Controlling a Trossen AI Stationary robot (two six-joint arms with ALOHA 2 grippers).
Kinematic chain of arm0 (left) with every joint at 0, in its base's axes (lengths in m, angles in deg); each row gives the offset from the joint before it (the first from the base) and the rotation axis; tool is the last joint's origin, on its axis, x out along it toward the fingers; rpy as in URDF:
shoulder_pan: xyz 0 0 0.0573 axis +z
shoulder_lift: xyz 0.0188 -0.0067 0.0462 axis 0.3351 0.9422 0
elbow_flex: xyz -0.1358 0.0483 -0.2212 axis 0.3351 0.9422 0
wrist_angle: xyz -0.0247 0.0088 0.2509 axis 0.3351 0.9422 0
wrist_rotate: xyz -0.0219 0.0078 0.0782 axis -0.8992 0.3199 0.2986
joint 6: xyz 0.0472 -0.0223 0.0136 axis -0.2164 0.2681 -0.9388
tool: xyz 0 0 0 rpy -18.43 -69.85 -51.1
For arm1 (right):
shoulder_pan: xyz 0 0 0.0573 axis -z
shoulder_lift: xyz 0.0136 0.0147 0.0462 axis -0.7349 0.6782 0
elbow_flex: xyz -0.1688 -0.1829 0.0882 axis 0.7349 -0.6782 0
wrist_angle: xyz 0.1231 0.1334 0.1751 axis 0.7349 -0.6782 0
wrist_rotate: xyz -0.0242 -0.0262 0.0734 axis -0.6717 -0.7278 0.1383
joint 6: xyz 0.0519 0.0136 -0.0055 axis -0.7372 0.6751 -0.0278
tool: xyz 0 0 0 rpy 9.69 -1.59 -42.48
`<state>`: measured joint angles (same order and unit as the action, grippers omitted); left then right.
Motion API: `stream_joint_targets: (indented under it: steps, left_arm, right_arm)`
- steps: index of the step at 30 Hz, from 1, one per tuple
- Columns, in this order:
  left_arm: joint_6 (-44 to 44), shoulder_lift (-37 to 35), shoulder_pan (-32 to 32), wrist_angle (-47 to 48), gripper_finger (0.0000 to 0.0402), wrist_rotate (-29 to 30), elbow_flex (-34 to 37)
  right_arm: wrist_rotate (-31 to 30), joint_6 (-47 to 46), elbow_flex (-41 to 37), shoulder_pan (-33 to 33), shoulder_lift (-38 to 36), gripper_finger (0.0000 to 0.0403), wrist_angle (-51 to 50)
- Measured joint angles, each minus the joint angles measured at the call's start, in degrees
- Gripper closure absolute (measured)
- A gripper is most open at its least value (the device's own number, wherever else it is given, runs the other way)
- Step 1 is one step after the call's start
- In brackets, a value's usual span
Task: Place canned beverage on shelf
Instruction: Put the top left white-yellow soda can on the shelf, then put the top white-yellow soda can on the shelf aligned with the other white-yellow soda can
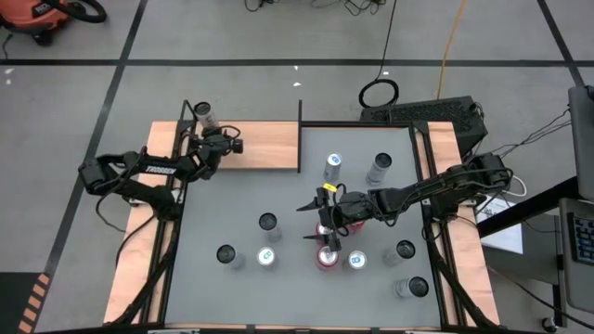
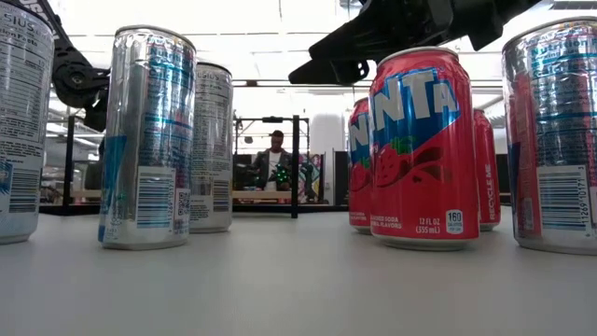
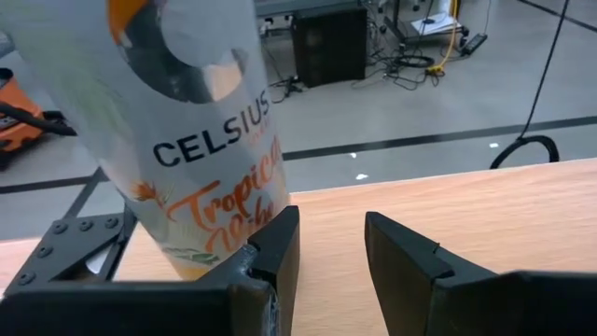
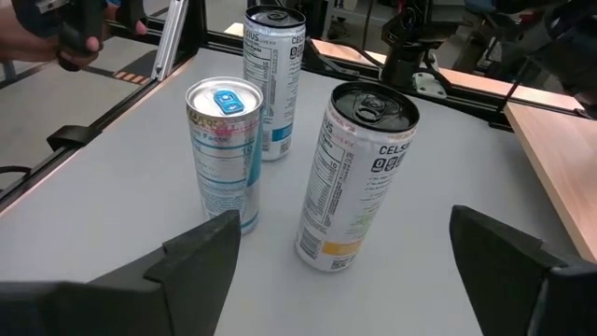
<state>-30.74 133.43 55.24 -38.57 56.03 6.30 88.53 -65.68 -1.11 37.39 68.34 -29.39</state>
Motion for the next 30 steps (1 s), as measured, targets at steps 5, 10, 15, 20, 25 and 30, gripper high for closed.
stream_joint_targets:
  steps: [5, 10, 15, 20, 25, 30]
  left_arm:
    - [0.07, 0.00, 0.00, 0.24, 0.0282, 1.10, 0.00]
    - [2.20, -0.02, -0.04, 3.62, 0.0282, 3.96, -0.04]
    - [4.26, -0.02, -0.23, 6.20, 0.0281, 4.85, -0.04]
    - [4.60, -0.04, -1.92, 5.88, 0.0281, 5.13, -0.04]
    - [4.53, -2.47, -5.82, 5.59, 0.0281, 5.44, -0.40]
    - [0.87, -7.65, -12.31, 5.42, 0.0281, 2.58, -4.44]
  right_arm:
    - [0.00, 0.00, 0.00, 0.00, 0.00, 0.0083, -0.01]
    - [0.00, 0.00, 0.00, 0.00, 0.00, 0.0083, -0.01]
    - [0.00, 0.00, 0.00, 0.00, 0.00, 0.0083, -0.01]
    - [0.00, 0.00, 0.00, 0.00, 0.00, 0.0083, -0.03]
    - [0.00, 0.00, 0.00, 0.00, 0.00, 0.0083, -0.43]
    - [0.00, 0.00, 0.00, 0.00, 0.00, 0.0083, -0.49]
